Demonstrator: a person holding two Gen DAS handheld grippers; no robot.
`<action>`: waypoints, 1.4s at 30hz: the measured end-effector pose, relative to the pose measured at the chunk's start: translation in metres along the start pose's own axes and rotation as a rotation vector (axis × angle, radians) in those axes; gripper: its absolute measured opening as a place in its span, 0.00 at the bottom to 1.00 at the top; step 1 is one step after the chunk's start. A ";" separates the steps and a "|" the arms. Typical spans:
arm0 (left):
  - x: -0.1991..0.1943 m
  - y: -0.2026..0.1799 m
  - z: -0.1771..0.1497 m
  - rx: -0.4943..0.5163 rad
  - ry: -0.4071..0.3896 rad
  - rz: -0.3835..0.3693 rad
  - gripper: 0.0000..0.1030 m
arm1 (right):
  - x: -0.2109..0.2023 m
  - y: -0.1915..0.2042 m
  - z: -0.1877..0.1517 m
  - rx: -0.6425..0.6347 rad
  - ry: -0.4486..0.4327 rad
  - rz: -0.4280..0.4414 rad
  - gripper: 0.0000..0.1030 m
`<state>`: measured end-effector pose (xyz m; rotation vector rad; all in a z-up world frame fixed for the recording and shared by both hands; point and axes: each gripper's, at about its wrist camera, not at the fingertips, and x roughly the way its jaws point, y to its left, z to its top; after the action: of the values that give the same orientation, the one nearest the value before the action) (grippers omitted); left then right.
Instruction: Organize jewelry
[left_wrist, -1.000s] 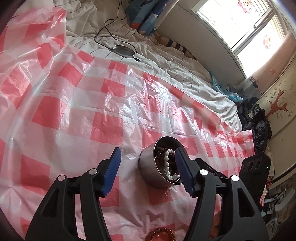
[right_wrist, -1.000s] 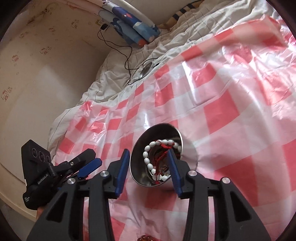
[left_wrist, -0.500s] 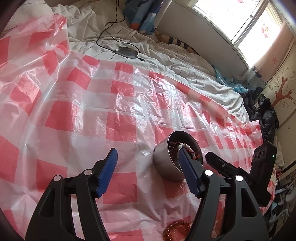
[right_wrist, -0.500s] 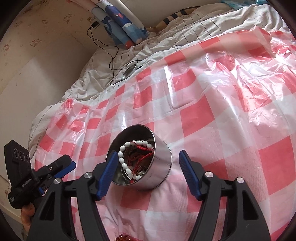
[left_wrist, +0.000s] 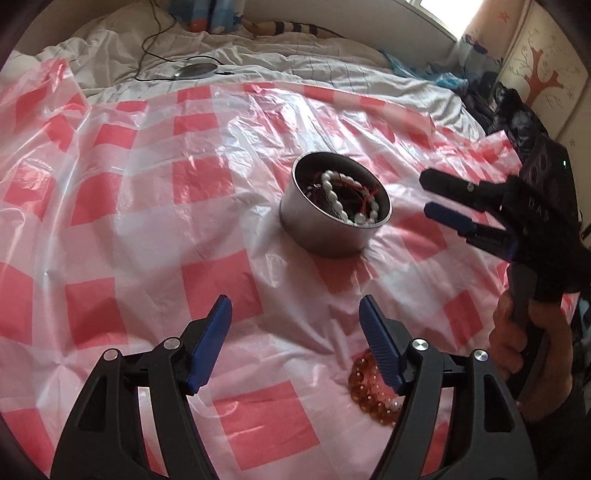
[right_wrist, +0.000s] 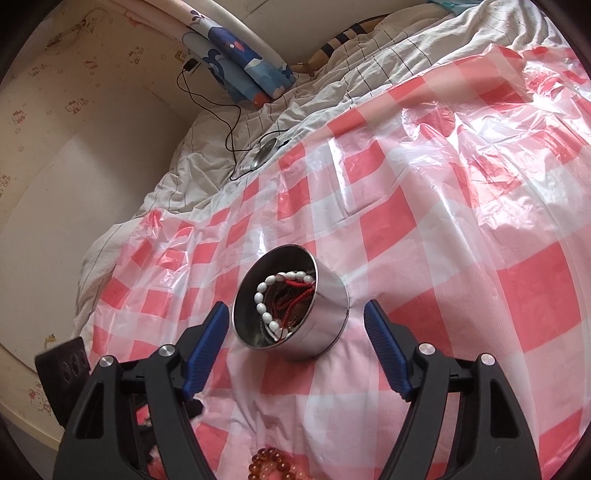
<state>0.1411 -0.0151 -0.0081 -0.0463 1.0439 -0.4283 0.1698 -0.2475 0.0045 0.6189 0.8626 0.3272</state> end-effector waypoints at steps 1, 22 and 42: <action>0.002 -0.004 -0.005 0.016 0.013 -0.012 0.66 | -0.003 0.001 -0.002 -0.001 0.001 0.004 0.71; 0.028 -0.040 -0.052 0.253 0.049 0.133 0.51 | -0.064 0.001 -0.092 0.064 0.089 0.192 0.74; 0.019 -0.024 -0.056 0.266 0.069 0.210 0.50 | -0.040 0.021 -0.109 -0.150 0.137 -0.085 0.77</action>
<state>0.0940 -0.0349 -0.0462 0.3141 1.0396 -0.3761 0.0589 -0.2106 -0.0120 0.4231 0.9832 0.3569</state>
